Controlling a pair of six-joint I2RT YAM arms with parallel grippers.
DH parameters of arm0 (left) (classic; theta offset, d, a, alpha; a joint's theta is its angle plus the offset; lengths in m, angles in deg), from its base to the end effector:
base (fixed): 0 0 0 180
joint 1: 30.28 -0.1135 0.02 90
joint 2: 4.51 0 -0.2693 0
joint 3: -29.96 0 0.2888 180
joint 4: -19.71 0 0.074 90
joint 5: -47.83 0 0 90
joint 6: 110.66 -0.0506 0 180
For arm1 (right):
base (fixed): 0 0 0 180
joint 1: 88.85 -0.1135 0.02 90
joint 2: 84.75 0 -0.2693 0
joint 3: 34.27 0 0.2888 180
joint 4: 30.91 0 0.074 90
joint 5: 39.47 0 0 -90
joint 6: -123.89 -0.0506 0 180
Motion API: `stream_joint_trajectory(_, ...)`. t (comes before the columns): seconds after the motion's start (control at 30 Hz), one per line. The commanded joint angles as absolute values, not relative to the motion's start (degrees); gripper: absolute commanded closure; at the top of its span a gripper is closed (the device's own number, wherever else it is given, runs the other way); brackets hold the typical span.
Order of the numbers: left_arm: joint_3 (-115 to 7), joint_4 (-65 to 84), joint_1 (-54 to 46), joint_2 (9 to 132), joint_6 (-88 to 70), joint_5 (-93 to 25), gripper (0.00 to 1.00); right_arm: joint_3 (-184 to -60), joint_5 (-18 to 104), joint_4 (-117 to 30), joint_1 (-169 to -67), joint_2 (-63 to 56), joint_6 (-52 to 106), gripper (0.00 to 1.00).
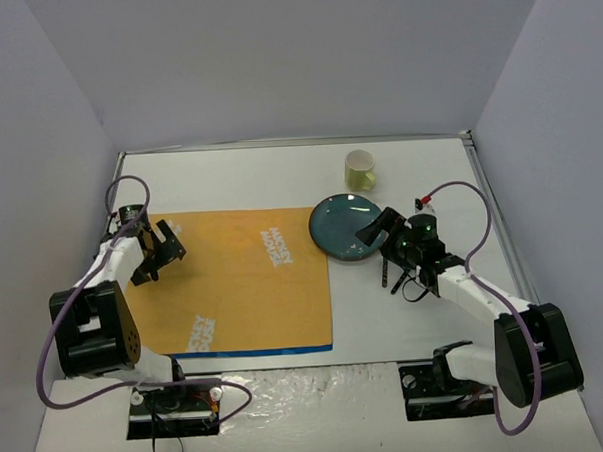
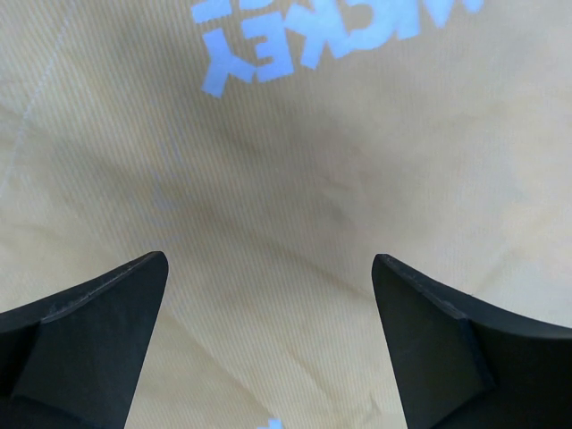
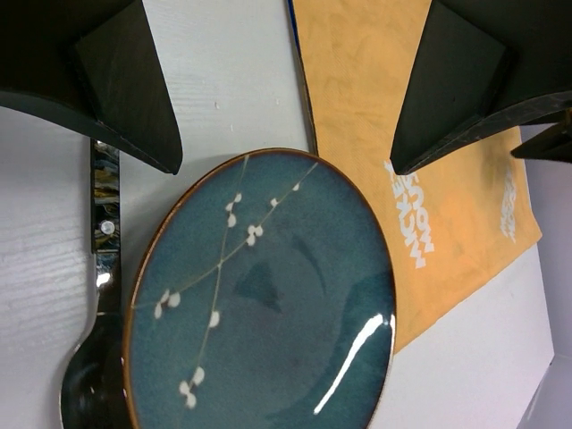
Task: Set the dinner table for one person
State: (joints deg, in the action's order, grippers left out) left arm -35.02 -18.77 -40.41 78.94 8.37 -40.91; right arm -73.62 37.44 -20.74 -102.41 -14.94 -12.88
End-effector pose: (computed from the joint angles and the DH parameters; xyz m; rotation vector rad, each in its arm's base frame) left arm 0.3262 0.0571 0.1851 -0.8540 2.4260 -0.1532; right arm 0.2808 0.0795 0.1771 0.4229 1.9832 0.9079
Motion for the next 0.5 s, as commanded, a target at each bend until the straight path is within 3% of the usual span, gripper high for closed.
stream_joint_trajectory(0.0, -40.2, -21.9, -40.4, 68.6, 8.9, -36.5, 0.03, -73.4, 39.9, -16.1, -102.7, -12.7, -16.5, 0.01)
stream_joint_trajectory(0.47, -34.9, -29.7, -35.3, 49.7, 2.1, -33.6, 0.03, -73.2, 40.5, -2.6, -103.5, -0.5, -23.8, 0.05)
